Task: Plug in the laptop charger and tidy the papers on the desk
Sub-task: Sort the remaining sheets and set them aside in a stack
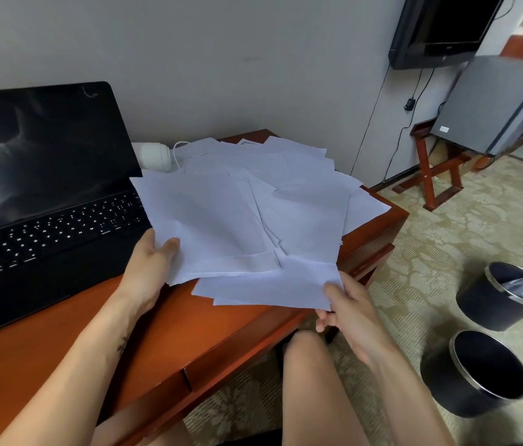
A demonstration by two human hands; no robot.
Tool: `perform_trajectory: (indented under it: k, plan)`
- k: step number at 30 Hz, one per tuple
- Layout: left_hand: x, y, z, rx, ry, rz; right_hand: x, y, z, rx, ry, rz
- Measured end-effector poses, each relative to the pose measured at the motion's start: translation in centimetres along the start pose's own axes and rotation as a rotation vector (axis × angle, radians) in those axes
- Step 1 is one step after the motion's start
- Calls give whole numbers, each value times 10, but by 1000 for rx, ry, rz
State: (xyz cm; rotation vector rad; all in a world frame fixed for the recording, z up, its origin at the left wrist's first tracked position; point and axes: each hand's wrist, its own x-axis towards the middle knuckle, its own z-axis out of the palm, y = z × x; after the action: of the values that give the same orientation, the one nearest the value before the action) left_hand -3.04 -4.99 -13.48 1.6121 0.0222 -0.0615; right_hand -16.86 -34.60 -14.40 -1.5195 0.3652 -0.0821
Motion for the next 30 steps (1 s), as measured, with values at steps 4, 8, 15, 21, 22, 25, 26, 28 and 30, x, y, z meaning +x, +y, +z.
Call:
perform_trajectory:
  k: [4, 8, 15, 21, 22, 25, 26, 28, 30]
  plan:
    - [6, -4, -5, 33, 38, 10, 1, 0, -21, -69, 82, -22]
    - [6, -5, -6, 20, 30, 5, 1, 0, -28, -67, 112, 7]
    - [8, -9, -7, 23, 10, 22, 55, -17, -47, -168, 175, 105]
    - [9, -10, -7, 24, 1, 16, 78, -31, -35, -307, 255, 15]
    - [9, -10, -7, 23, 1, 14, 80, -30, -35, -348, 276, 0]
    - [8, -11, -7, 23, -2, 10, 87, -30, -37, -464, 325, -20]
    - [8, -10, -7, 23, -2, 9, 86, -33, -37, -521, 331, -23]
    - [8, -10, -7, 19, -2, 8, 84, -36, -40, -589, 317, -67]
    - [9, -11, -7, 11, -3, 8, 83, -38, -45, -618, 322, -105]
